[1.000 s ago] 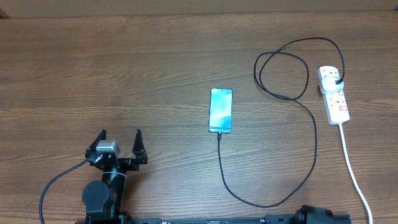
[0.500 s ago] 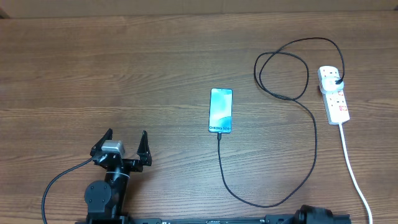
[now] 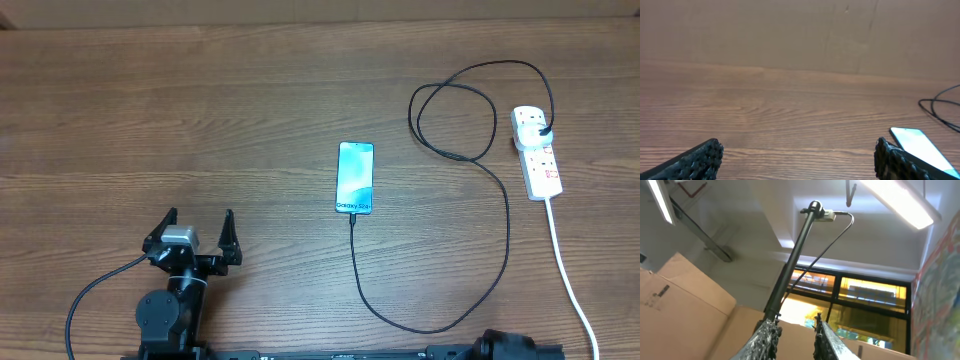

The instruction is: Plug charger to phone and switch on socket

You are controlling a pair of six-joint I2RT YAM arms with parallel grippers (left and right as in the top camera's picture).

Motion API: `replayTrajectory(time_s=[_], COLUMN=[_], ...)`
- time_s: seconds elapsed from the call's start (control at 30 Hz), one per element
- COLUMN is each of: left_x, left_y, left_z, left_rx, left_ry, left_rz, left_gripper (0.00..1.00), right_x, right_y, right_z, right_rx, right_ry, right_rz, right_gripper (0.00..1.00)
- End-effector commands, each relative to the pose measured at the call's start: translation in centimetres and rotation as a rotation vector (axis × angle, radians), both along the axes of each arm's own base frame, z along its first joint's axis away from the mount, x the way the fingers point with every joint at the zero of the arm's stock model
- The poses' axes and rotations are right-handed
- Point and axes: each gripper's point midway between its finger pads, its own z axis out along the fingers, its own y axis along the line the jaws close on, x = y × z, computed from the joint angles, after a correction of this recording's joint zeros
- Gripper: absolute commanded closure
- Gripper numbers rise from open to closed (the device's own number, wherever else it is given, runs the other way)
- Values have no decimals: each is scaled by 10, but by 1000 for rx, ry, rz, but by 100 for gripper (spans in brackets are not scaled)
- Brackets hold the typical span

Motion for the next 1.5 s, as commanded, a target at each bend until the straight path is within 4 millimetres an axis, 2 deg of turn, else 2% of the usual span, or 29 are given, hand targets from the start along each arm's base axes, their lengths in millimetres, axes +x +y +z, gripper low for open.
replayTrajectory(time_s=[0.0, 0.1, 0.17, 0.3, 0.37, 0.6, 0.77, 1.03, 1.07, 1.1, 1.17, 1.3, 1.33, 1.37, 1.43, 1.47], left_x=[0, 0, 0, 0, 0, 0, 0, 0, 0, 0, 0, 0, 0, 0, 0, 0], left_y=[4, 4, 4, 4, 4, 4, 4, 4, 4, 4, 4, 4, 4, 4, 4, 4], left_z=[-1, -1, -1, -1, -1, -1, -1, -1, -1, -1, -1, -1, -1, -1, -1, -1], left_rx=[82, 102, 102, 102, 102, 102, 102, 102, 102, 102, 102, 102, 102, 102, 102, 102], left_ry=[-9, -10, -10, -10, -10, -10, -10, -10, -10, -10, -10, -10, -10, -10, -10, -10], left_rz=[17, 15, 16, 16, 16, 16, 16, 16, 16, 16, 16, 16, 16, 16, 16, 16], left_gripper=[1, 1, 0, 0, 1, 0, 1, 0, 1, 0, 0, 0, 0, 0, 0, 0], right_x=[1, 2, 7, 18, 22, 25, 34, 23, 23, 23, 29, 53, 71, 78, 120, 160], right_y=[-3, -3, -4, -5, -6, -6, -1, -22, -22, -23, -26, -42, -51, -53, -56, -57], right_z=[1, 4, 8, 11, 10, 8, 2, 1, 0, 0, 1, 9, 9, 7, -11, -35], right_rx=[-5, -8, -12, -17, -15, -19, -59, -62, -62, -61, -42, 48, 92, 102, 120, 130], right_ry=[-15, -32, -51, -66, -48, -34, -2, 3, 3, 5, 14, 11, 25, 39, 160, 297], right_rz=[-21, -21, -21, -19, -19, -13, 20, 162, 167, 169, 159, 106, 81, 75, 63, 54], right_gripper=[73, 73, 67, 35, 30, 27, 23, 18, 16, 0, 0, 0, 0, 0, 0, 0])
